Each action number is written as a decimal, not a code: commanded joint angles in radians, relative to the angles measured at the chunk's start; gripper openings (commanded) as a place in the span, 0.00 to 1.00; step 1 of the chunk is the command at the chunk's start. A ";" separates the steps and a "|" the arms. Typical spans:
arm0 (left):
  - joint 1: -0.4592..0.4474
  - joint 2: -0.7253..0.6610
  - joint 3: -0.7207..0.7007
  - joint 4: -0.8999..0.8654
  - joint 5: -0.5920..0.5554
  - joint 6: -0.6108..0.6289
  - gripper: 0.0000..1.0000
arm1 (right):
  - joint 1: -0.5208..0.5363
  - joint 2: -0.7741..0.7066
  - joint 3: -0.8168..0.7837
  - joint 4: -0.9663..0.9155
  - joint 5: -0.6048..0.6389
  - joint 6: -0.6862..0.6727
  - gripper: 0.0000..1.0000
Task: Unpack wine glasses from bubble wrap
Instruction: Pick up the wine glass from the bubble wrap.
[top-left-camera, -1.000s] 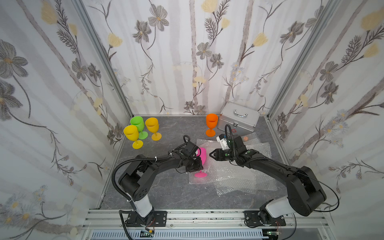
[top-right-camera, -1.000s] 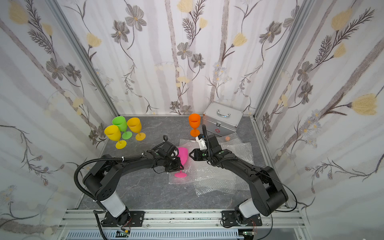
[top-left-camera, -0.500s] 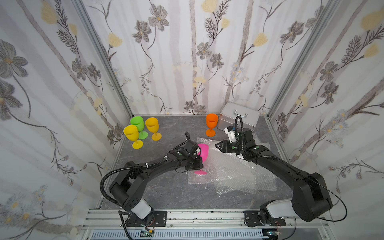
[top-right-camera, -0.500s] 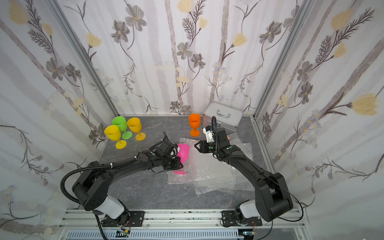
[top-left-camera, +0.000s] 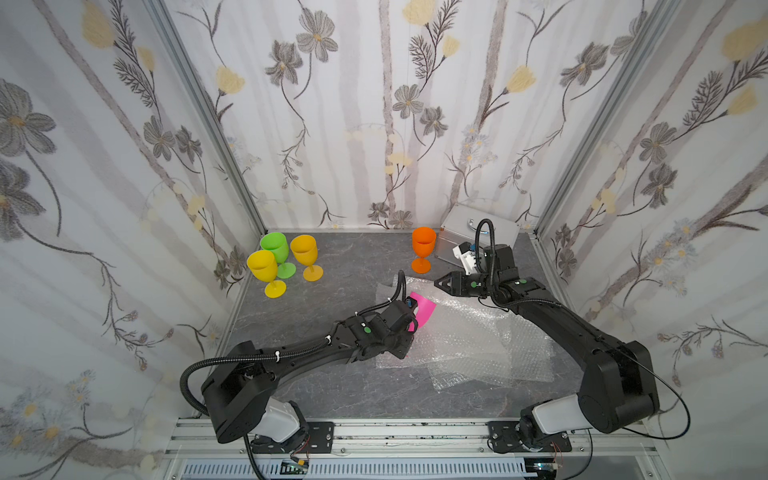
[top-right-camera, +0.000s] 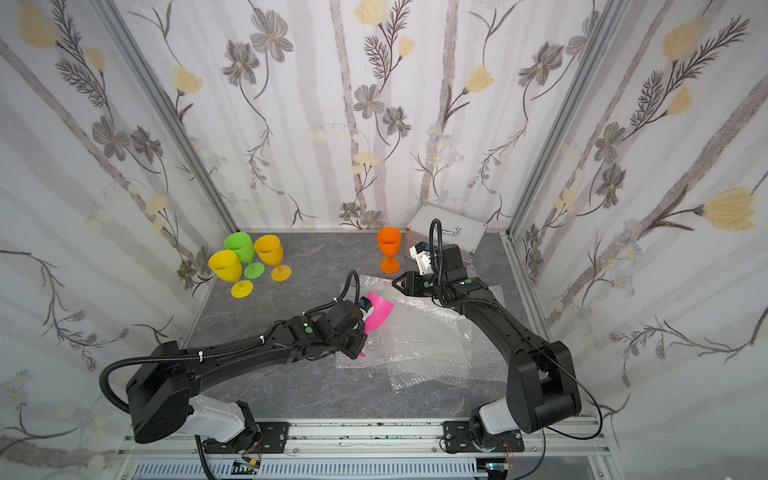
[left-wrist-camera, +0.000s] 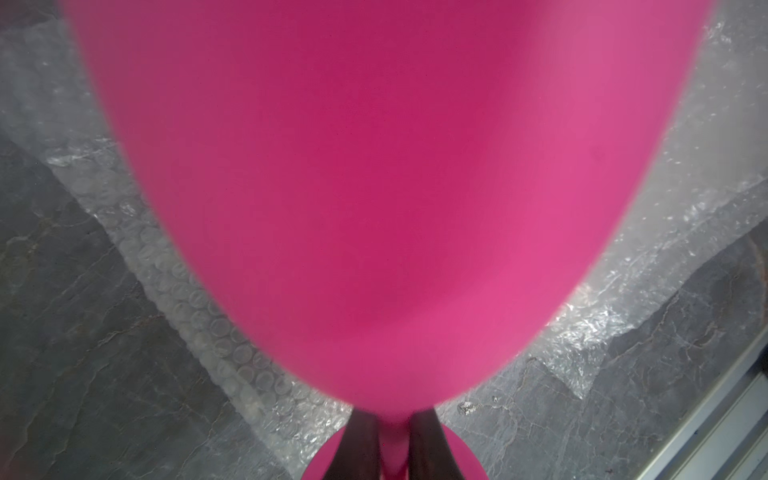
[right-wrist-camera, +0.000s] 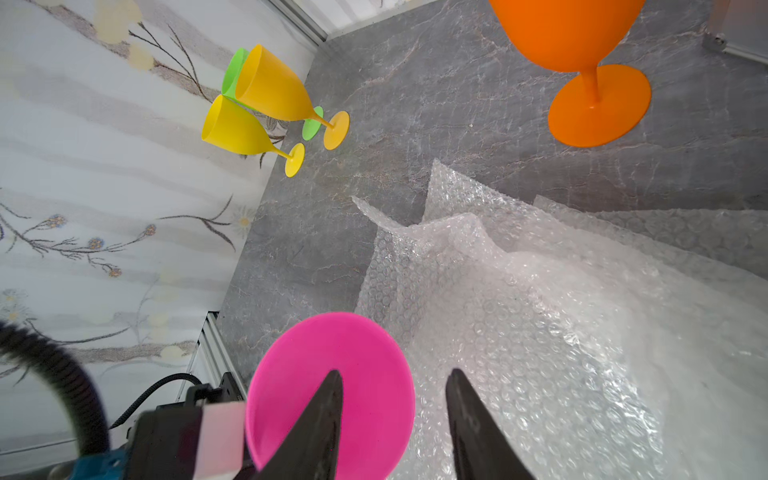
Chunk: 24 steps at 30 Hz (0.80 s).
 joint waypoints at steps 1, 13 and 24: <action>-0.018 -0.018 -0.004 0.014 -0.134 0.066 0.05 | 0.000 0.011 0.003 -0.067 -0.046 -0.050 0.42; -0.056 -0.028 -0.005 0.049 -0.186 0.124 0.05 | 0.064 0.060 0.001 -0.085 -0.120 -0.076 0.31; -0.091 -0.030 -0.022 0.089 -0.282 0.156 0.08 | 0.067 0.055 0.010 -0.063 -0.087 -0.054 0.00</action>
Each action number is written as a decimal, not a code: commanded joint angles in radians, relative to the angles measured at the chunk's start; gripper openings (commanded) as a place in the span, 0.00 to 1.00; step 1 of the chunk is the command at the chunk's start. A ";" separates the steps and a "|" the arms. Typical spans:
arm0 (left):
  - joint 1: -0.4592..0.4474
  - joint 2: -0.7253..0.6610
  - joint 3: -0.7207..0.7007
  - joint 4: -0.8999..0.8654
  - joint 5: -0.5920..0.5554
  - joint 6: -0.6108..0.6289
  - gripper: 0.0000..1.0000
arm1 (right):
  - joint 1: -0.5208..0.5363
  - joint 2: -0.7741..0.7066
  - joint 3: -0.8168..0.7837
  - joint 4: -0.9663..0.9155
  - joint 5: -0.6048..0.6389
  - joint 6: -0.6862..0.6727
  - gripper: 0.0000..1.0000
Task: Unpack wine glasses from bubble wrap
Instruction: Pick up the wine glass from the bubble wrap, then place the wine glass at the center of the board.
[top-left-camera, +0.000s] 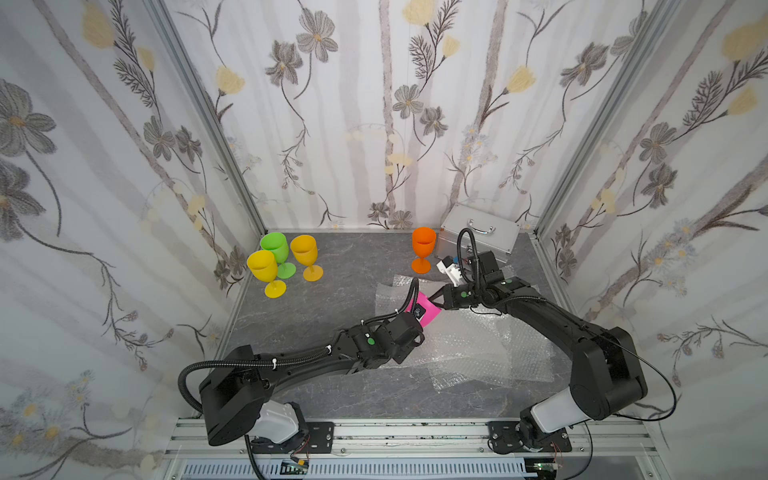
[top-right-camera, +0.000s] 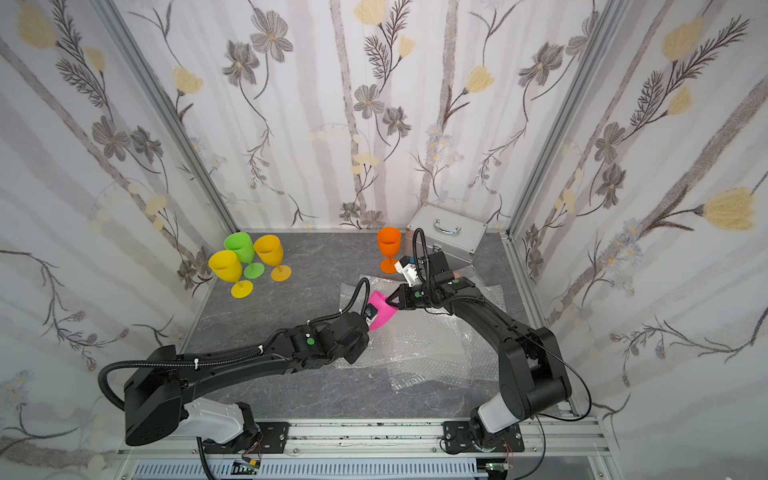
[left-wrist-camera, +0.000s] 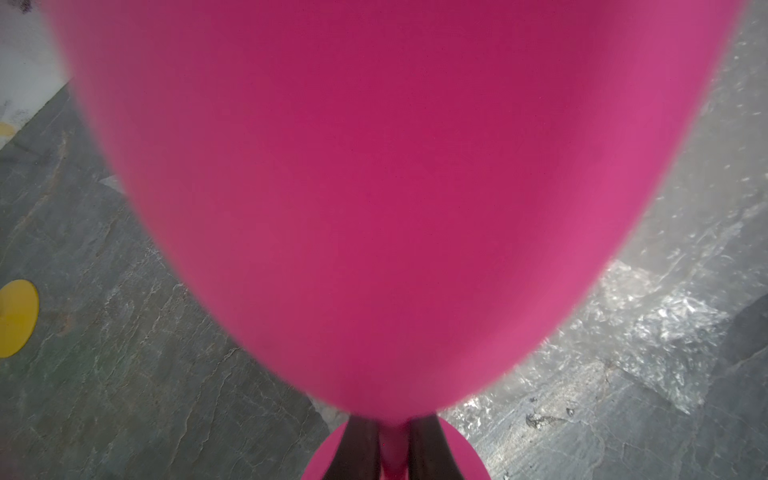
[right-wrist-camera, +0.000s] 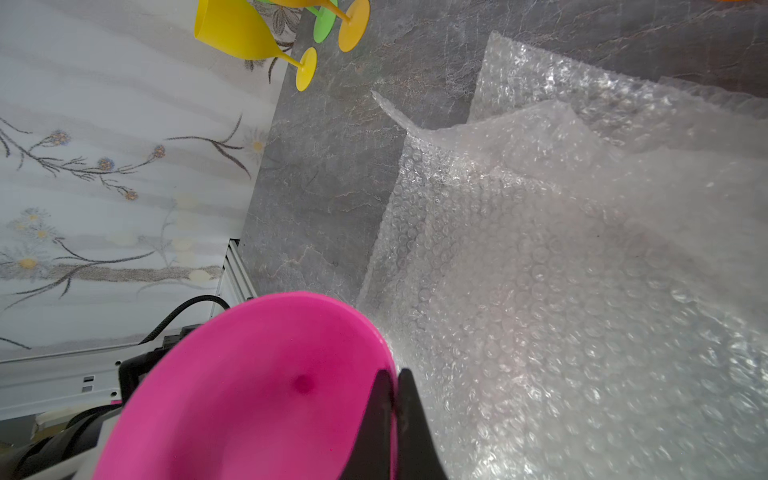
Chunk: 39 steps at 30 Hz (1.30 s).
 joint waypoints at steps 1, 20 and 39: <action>-0.003 -0.010 -0.006 0.076 -0.044 0.015 0.10 | 0.003 -0.011 0.005 0.034 0.011 0.010 0.00; 0.328 -0.310 -0.153 0.087 0.119 -0.350 0.66 | 0.075 0.115 0.341 0.075 0.372 0.065 0.00; 0.512 -0.396 -0.249 -0.001 0.274 -0.532 0.64 | 0.173 0.656 1.079 -0.091 0.925 -0.065 0.00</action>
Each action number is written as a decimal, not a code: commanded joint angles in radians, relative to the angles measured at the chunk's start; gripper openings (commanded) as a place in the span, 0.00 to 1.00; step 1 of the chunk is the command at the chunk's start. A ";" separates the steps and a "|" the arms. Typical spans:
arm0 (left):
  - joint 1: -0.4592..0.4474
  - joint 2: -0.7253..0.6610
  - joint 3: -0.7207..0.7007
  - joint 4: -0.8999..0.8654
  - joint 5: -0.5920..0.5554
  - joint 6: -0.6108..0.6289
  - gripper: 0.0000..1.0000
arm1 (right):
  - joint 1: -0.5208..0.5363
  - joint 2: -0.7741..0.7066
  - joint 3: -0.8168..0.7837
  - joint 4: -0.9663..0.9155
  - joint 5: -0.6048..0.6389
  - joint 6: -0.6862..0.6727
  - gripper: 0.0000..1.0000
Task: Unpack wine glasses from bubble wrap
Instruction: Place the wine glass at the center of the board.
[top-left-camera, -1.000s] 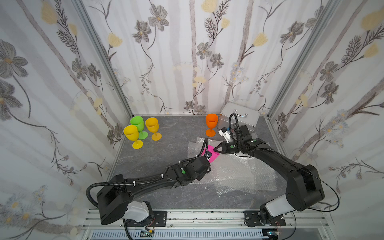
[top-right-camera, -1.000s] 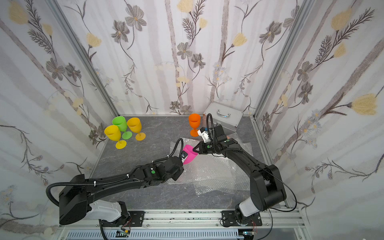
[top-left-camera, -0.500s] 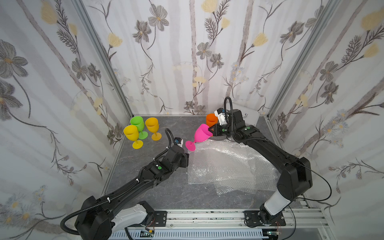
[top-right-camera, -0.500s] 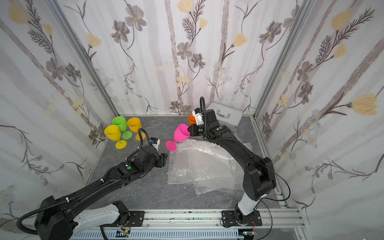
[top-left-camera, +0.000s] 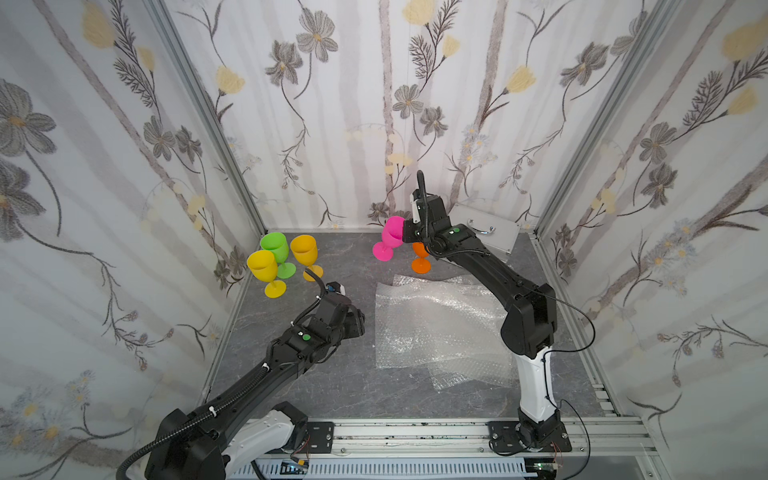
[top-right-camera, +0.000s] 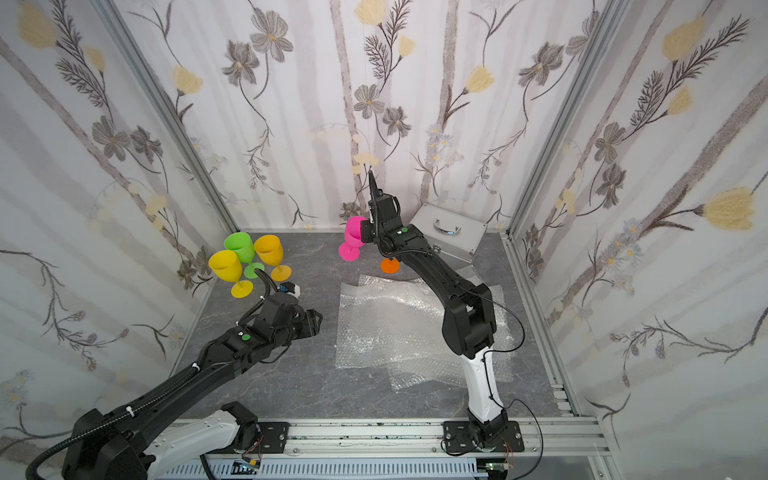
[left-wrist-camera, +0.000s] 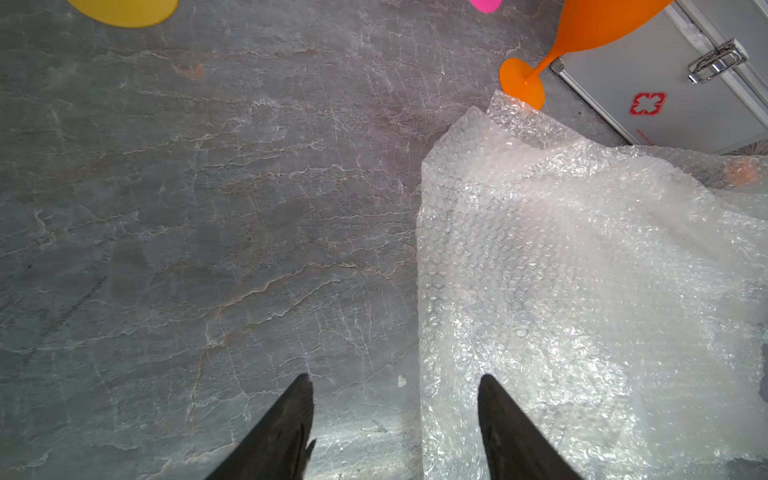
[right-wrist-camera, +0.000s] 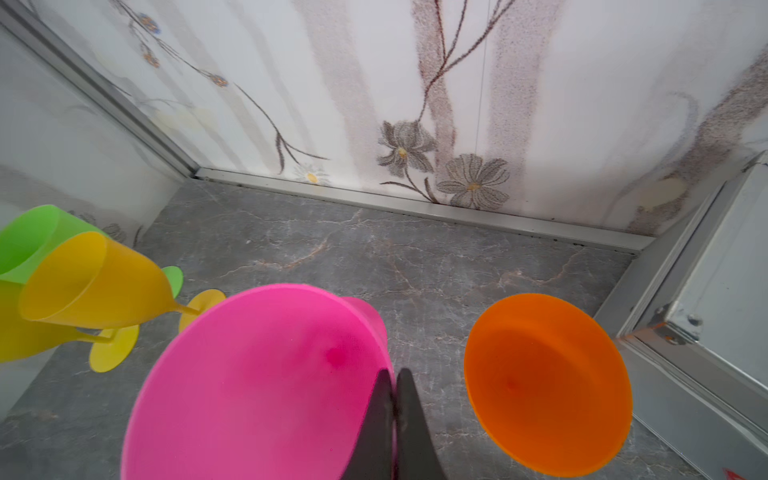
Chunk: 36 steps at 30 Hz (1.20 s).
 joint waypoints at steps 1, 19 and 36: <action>0.007 -0.013 -0.012 -0.009 0.018 -0.026 0.64 | 0.009 0.061 0.082 -0.039 0.082 -0.029 0.00; 0.018 0.012 -0.025 0.016 0.042 -0.044 0.64 | 0.062 0.176 0.148 -0.071 0.012 -0.034 0.00; 0.018 0.019 -0.033 0.019 0.045 -0.048 0.65 | 0.100 0.217 0.213 -0.095 -0.028 -0.030 0.19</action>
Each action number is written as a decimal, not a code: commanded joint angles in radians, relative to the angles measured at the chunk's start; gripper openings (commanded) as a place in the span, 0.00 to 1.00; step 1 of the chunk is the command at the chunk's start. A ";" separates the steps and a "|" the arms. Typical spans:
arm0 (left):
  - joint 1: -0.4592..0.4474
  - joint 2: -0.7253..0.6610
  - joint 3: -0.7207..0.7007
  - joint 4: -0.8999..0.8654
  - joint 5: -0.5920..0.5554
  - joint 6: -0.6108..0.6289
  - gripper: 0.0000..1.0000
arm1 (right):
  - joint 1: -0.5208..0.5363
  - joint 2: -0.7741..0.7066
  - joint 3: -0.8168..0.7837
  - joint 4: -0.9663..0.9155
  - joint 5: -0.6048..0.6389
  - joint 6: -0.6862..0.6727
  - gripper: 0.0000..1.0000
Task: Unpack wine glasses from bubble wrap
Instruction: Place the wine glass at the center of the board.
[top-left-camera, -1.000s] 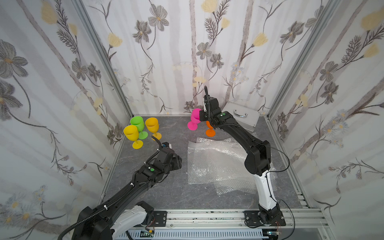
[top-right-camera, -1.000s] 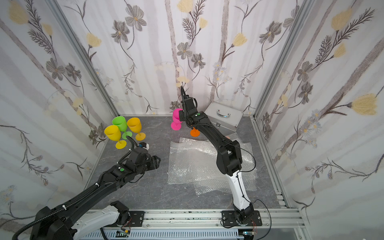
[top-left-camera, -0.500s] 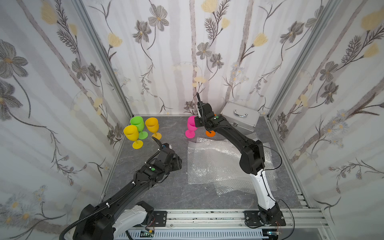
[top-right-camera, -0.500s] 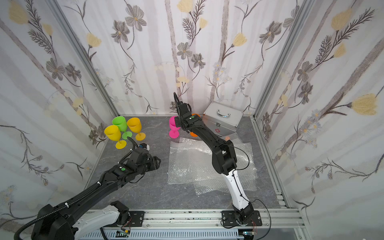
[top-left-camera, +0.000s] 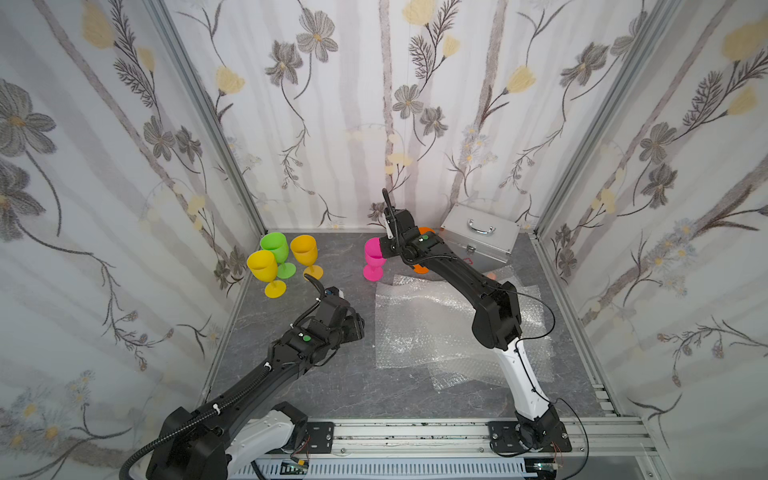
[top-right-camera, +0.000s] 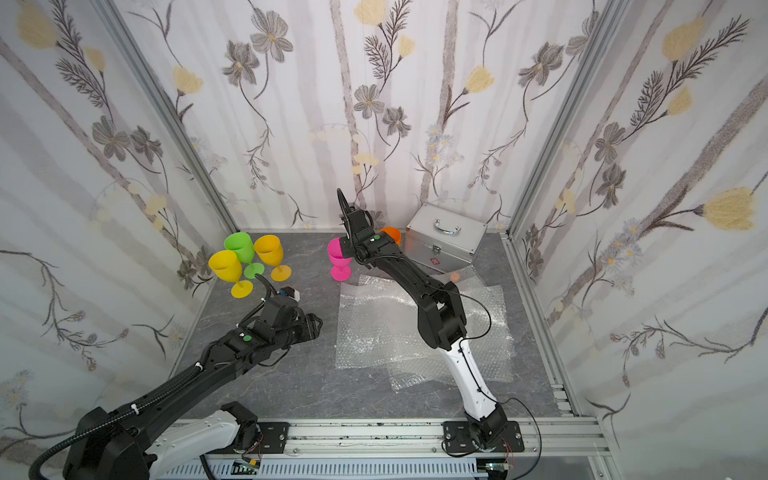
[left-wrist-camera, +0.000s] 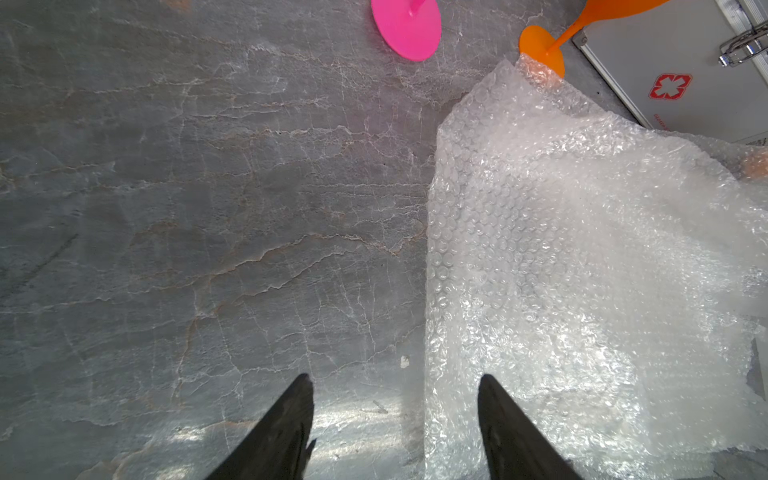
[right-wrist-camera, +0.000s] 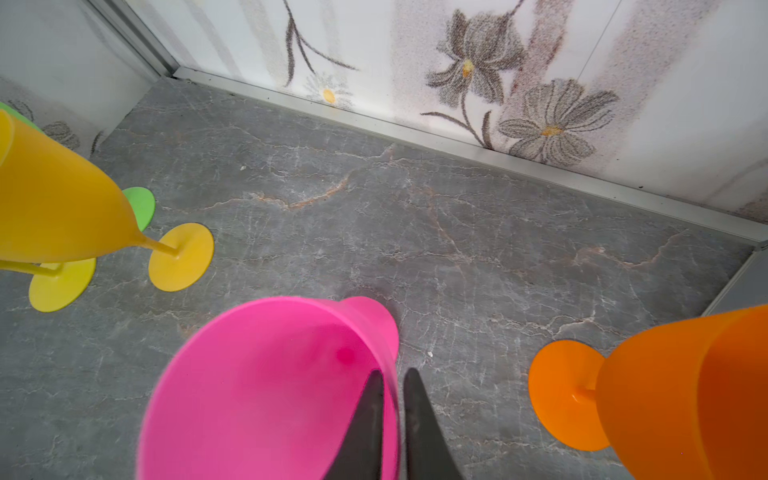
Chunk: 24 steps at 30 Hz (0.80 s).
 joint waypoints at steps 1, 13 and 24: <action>0.002 0.003 -0.003 0.021 -0.006 -0.011 0.65 | 0.003 -0.006 0.009 0.028 -0.023 0.006 0.19; 0.006 -0.015 0.001 0.004 -0.015 -0.010 0.65 | -0.006 -0.064 0.010 0.042 -0.083 0.020 0.29; 0.064 -0.049 0.064 -0.071 -0.035 0.037 0.64 | -0.038 -0.276 -0.147 0.075 -0.086 -0.032 0.45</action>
